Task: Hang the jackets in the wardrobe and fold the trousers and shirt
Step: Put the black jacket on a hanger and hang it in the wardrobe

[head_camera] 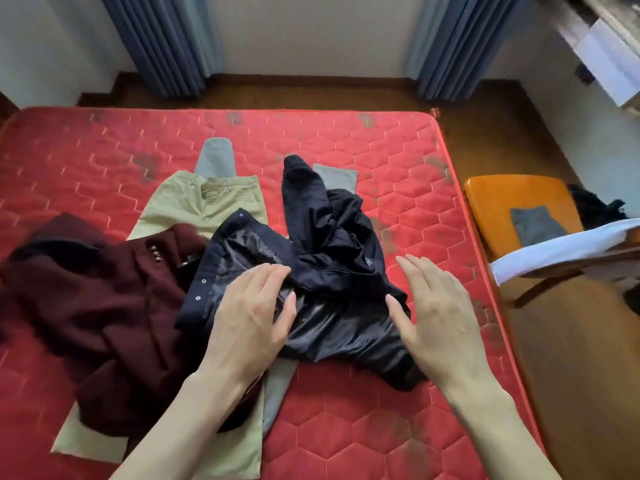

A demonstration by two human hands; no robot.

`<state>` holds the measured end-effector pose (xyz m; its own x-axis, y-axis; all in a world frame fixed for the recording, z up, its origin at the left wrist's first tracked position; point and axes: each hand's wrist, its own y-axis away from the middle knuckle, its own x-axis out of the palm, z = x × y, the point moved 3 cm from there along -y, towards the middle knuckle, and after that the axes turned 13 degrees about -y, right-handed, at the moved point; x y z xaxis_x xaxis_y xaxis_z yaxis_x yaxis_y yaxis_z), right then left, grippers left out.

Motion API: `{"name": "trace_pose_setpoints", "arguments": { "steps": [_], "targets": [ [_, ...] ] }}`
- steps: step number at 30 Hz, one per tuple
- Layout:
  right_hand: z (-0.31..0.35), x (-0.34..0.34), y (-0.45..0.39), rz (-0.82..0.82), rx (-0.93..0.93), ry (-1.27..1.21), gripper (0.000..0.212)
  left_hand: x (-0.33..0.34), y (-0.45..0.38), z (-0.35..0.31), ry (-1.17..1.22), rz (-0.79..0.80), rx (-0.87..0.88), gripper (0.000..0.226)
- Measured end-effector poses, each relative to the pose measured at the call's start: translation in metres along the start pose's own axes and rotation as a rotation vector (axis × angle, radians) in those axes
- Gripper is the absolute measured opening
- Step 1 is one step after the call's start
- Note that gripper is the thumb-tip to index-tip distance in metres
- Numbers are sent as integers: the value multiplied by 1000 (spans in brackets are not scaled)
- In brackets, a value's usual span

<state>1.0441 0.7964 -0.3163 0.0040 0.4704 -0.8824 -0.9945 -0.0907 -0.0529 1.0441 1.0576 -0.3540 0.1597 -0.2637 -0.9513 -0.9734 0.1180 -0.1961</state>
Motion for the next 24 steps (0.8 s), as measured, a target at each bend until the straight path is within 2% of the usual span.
{"name": "trace_pose_setpoints", "arguments": {
  "steps": [6,10,14,20,22,24],
  "targets": [
    [-90,86,-15,13,124,-17,61,122,-22,-6,38,67,55,44],
    [-145,142,-23,82,177,17,62,210,-33,-16,34,137,142,42],
    [-193,194,-30,178,233,78,66,280,-49,-34,38,248,194,55],
    [-257,261,-33,263,438,36,76,354,-81,-72,-50,281,309,72],
    [-273,275,-32,266,544,-12,83,373,-91,-79,-151,352,325,67],
    [-285,287,-32,269,662,-114,91,388,-98,-83,-227,443,337,40]
  ]
}}
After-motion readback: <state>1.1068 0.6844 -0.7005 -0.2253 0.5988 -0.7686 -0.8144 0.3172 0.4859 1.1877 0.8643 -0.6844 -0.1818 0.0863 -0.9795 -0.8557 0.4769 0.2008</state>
